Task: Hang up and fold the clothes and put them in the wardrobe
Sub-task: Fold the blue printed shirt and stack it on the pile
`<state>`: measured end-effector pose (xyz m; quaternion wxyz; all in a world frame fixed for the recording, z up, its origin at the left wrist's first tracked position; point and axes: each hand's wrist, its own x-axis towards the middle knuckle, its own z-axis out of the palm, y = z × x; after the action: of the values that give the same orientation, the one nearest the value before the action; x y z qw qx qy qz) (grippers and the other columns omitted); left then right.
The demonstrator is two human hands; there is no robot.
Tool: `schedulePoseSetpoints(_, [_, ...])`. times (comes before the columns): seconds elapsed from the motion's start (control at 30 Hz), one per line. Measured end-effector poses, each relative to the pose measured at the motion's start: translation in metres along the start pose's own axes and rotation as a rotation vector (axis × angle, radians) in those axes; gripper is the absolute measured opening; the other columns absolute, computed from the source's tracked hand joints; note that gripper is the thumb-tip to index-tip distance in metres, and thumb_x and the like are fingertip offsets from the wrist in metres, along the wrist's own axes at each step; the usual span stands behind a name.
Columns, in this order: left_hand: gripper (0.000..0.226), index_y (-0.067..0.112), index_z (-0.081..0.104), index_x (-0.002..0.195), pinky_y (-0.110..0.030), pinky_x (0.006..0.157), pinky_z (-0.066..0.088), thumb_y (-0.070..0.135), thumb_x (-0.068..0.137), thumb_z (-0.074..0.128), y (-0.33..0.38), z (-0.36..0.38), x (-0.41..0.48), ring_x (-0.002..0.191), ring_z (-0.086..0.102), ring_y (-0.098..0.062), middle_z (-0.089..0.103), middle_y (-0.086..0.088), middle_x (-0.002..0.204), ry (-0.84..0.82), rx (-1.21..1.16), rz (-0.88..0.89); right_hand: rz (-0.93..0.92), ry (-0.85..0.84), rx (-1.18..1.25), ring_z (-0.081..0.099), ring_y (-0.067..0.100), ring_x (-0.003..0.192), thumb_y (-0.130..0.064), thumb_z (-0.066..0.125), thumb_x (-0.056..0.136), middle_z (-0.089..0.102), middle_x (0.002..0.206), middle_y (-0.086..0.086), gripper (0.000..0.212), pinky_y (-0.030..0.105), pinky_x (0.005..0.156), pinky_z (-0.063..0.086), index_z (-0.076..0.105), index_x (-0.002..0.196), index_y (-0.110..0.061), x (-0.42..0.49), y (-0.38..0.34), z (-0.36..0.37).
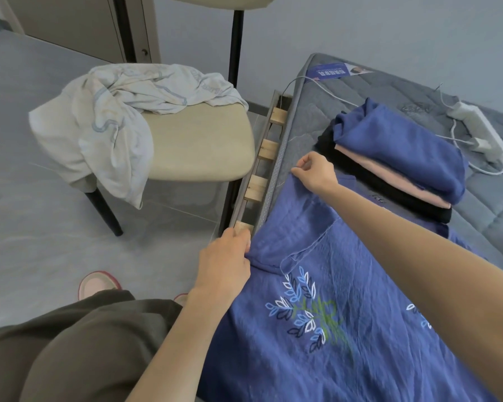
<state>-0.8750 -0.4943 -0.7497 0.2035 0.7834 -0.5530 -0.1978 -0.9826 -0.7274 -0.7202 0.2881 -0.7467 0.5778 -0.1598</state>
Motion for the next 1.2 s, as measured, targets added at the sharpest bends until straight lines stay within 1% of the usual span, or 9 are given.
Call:
schedulePoseSetpoints(0.2, [0.021,0.024,0.050,0.097,-0.026,0.076,0.035,0.008,0.084,0.051,0.005,-0.001,-0.004,0.096,0.049,-0.017,0.052,0.007,0.104,0.041,-0.055,-0.016,-0.014,0.080,0.012,0.055,0.017,0.086,-0.014,0.061,0.090,0.058,0.089,0.001,0.018,0.033,0.074,0.049,0.055,0.107,-0.011,-0.013,0.006,-0.016])
schedulePoseSetpoints(0.33, [0.034,0.026,0.055,0.113,-0.030,0.089,0.029,0.010,0.083,0.052,0.014,-0.003,-0.012,0.105,0.046,-0.018,0.056,0.007,0.111,0.146,-0.080,-0.061,-0.008,0.090,0.063,0.053,0.011,0.080,-0.010,0.061,0.086,0.059,0.095,0.001,0.022,0.020,0.063,0.041,0.058,0.109,-0.011,-0.031,0.013,-0.036])
schedulePoseSetpoints(0.5, [0.043,0.025,0.054,0.129,-0.035,0.097,0.033,0.011,0.088,0.049,0.037,-0.008,-0.024,0.117,0.048,-0.021,0.058,0.004,0.125,0.167,-0.120,-0.035,0.014,0.073,0.187,0.057,0.015,0.088,-0.009,0.062,0.086,0.062,0.097,0.003,0.024,0.023,0.065,0.047,0.062,0.110,-0.010,-0.070,0.028,-0.072])
schedulePoseSetpoints(0.63, [0.042,0.022,0.052,0.132,-0.038,0.099,0.037,0.013,0.091,0.050,0.069,-0.011,-0.033,0.119,0.050,-0.023,0.058,0.001,0.129,0.144,-0.105,0.048,0.012,0.084,0.200,0.056,0.016,0.088,-0.007,0.062,0.086,0.063,0.093,0.001,0.020,0.033,0.083,0.047,0.063,0.105,-0.013,-0.112,0.052,-0.109])
schedulePoseSetpoints(0.7, [0.042,0.021,0.051,0.133,-0.039,0.099,0.038,0.013,0.092,0.049,0.091,-0.011,-0.037,0.119,0.050,-0.024,0.057,-0.001,0.129,0.122,-0.116,0.093,0.033,0.124,0.198,0.057,0.016,0.086,-0.006,0.062,0.085,0.064,0.092,0.001,0.021,0.035,0.085,0.047,0.064,0.105,-0.012,-0.133,0.071,-0.128])
schedulePoseSetpoints(0.83, [0.041,0.021,0.050,0.134,-0.041,0.098,0.039,0.014,0.094,0.047,0.144,-0.003,-0.048,0.120,0.048,-0.022,0.056,0.000,0.129,0.061,-0.127,0.206,0.096,0.215,0.152,0.055,0.009,0.082,-0.006,0.062,0.086,0.064,0.091,-0.001,0.020,0.020,0.073,0.041,0.065,0.105,-0.012,-0.174,0.124,-0.167])
schedulePoseSetpoints(0.93, [0.040,0.022,0.049,0.134,-0.040,0.099,0.040,0.015,0.095,0.047,0.183,0.012,-0.060,0.121,0.046,-0.020,0.054,0.003,0.131,-0.007,-0.132,0.297,0.183,0.279,0.135,0.055,0.011,0.089,-0.004,0.062,0.086,0.064,0.097,0.000,0.020,0.017,0.077,0.037,0.065,0.105,-0.008,-0.201,0.170,-0.194])
schedulePoseSetpoints(1.03, [0.039,0.023,0.048,0.134,-0.039,0.100,0.040,0.016,0.096,0.046,0.219,0.034,-0.073,0.123,0.046,-0.019,0.053,0.004,0.133,-0.085,-0.122,0.388,0.315,0.317,0.098,0.056,0.014,0.090,-0.007,0.061,0.086,0.065,0.100,0.001,0.021,0.016,0.072,0.035,0.064,0.106,-0.009,-0.224,0.217,-0.218])
schedulePoseSetpoints(1.2, [0.040,0.026,0.045,0.137,-0.034,0.101,0.038,0.021,0.097,0.045,0.269,0.084,-0.100,0.124,0.042,-0.017,0.048,0.007,0.136,-0.229,-0.039,0.548,0.532,0.385,0.092,0.058,0.029,0.112,-0.014,0.064,0.086,0.065,0.116,0.012,0.029,0.033,0.096,0.041,0.062,0.114,-0.007,-0.248,0.288,-0.243])
